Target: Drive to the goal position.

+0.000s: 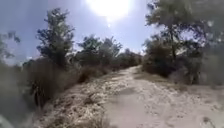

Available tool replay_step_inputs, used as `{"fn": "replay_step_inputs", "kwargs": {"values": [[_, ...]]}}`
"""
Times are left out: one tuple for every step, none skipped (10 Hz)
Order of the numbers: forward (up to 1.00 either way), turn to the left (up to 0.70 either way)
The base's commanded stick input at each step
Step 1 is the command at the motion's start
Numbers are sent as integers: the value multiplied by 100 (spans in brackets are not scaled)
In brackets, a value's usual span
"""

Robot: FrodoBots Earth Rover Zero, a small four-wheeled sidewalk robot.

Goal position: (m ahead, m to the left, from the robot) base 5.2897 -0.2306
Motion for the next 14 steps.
{"fn": "replay_step_inputs", "kwargs": {"values": [[70,0],[70,0],[70,0],[70,0],[70,0],[70,0],[70,0],[70,-3],[70,-32],[70,-35],[70,-35],[70,-28],[70,0],[70,0]]}}
